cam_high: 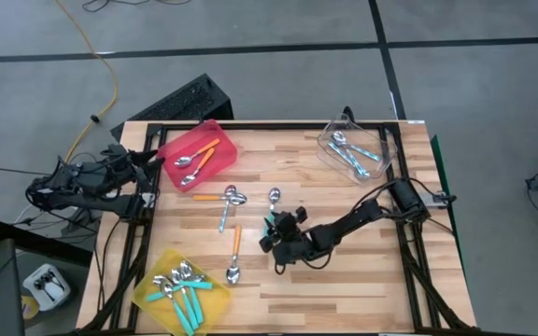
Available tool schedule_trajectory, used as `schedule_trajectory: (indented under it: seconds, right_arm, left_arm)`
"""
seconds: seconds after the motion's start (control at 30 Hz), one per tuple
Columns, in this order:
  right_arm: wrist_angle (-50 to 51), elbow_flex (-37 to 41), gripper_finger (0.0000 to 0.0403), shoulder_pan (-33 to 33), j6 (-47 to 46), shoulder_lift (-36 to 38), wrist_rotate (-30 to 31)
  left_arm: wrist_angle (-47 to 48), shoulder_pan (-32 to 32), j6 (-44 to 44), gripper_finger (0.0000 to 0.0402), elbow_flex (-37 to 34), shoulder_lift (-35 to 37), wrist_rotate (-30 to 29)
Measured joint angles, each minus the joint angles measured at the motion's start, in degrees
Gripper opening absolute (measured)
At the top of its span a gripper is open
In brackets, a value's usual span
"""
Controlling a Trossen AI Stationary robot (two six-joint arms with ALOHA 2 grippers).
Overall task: Sort silverware by color (type)
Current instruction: Put the light blue spoon into the yellow bin
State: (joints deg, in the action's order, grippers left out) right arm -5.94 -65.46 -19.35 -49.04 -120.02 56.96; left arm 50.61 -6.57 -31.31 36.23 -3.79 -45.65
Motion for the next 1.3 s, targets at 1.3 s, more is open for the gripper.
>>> schedule_trajectory:
  seconds: [1.3]
  right_arm:
    - [22.40,-15.32,0.0168,-0.67,-4.91,0.67,1.61]
  left_arm:
    - [-0.07,0.00,0.00,0.0205,0.00,0.00,0.02]
